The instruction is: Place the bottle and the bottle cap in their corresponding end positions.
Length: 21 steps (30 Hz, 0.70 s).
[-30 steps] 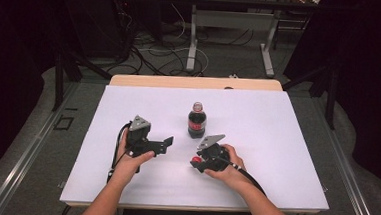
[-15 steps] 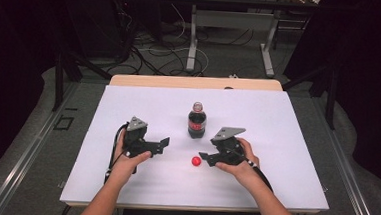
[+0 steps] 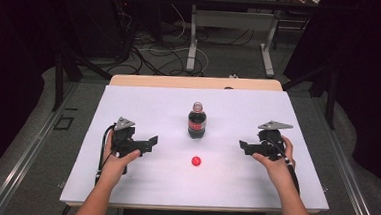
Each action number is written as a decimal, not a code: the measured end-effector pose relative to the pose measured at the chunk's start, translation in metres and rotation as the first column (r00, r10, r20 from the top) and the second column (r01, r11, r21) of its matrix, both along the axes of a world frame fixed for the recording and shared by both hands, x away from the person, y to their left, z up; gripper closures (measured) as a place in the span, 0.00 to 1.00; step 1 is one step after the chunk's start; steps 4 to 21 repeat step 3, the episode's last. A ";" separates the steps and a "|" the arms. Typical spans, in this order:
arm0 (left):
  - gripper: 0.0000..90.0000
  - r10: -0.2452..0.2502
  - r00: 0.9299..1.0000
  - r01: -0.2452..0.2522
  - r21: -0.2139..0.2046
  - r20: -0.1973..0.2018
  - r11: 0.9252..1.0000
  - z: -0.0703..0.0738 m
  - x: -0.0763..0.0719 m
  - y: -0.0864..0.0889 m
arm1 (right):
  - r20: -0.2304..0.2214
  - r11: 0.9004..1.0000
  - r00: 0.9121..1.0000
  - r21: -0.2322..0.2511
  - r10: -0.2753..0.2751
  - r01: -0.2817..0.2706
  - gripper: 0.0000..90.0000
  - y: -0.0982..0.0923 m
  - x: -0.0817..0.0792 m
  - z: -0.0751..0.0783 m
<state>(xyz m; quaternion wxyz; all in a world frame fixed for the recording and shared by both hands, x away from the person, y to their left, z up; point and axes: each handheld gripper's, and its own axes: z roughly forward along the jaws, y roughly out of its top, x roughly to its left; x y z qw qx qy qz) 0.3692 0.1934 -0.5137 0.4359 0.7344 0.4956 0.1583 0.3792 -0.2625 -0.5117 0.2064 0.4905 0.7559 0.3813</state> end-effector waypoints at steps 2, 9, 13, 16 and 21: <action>0.01 0.023 1.000 -0.023 -0.004 0.008 1.000 -0.003 0.001 0.002 | -0.004 0.999 0.999 0.011 -0.033 0.033 0.03 -0.009 0.002 -0.004; 0.00 0.018 1.000 -0.018 0.005 -0.005 1.000 -0.004 0.001 0.004 | -0.005 0.999 0.999 0.015 -0.051 0.051 0.00 -0.012 0.002 -0.006; 0.00 0.018 1.000 -0.018 0.005 -0.005 1.000 -0.004 0.001 0.004 | -0.005 0.999 0.999 0.015 -0.051 0.051 0.00 -0.012 0.002 -0.006; 0.00 0.018 1.000 -0.018 0.005 -0.005 1.000 -0.004 0.001 0.004 | -0.005 0.999 0.999 0.015 -0.051 0.051 0.00 -0.012 0.002 -0.006; 0.00 0.018 1.000 -0.018 0.005 -0.005 1.000 -0.004 0.001 0.004 | -0.005 0.999 0.999 0.015 -0.051 0.051 0.00 -0.012 0.002 -0.006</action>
